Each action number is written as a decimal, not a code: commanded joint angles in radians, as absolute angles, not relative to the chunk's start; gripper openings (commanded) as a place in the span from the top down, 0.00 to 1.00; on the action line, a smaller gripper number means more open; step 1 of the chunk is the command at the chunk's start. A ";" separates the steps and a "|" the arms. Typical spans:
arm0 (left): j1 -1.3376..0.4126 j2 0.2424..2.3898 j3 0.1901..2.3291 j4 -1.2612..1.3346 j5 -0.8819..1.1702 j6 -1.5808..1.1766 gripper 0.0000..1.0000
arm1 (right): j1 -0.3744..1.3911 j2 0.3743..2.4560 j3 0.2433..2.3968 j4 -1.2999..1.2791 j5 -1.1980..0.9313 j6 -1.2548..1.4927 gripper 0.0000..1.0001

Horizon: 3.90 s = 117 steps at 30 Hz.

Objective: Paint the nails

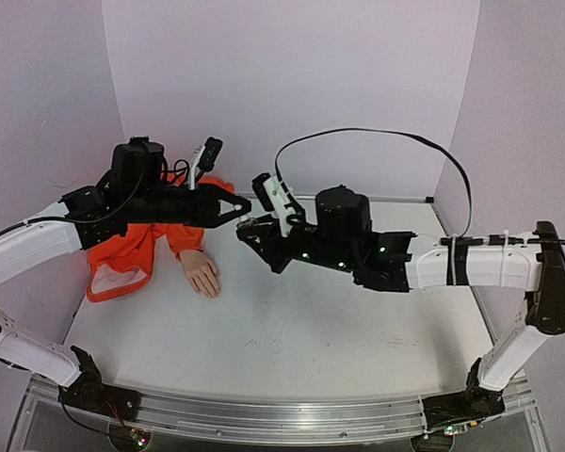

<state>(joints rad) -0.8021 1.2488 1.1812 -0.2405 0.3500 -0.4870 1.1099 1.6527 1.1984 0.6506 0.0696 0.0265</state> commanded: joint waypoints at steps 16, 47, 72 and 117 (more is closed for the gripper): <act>-0.899 1.250 1.248 -0.070 0.798 -0.272 0.98 | 0.934 1.300 0.973 1.098 -0.967 0.167 1.00; -0.894 1.180 1.255 -0.234 0.151 -0.426 0.50 | 1.156 1.600 1.274 0.701 0.175 -0.042 1.00; -0.916 1.277 1.334 -0.224 1.086 -0.141 1.00 | 0.994 1.380 1.069 1.154 -1.230 0.184 1.00; -0.793 1.326 1.303 -0.222 0.436 -0.518 0.69 | 1.152 1.597 1.217 0.742 0.290 -0.098 1.00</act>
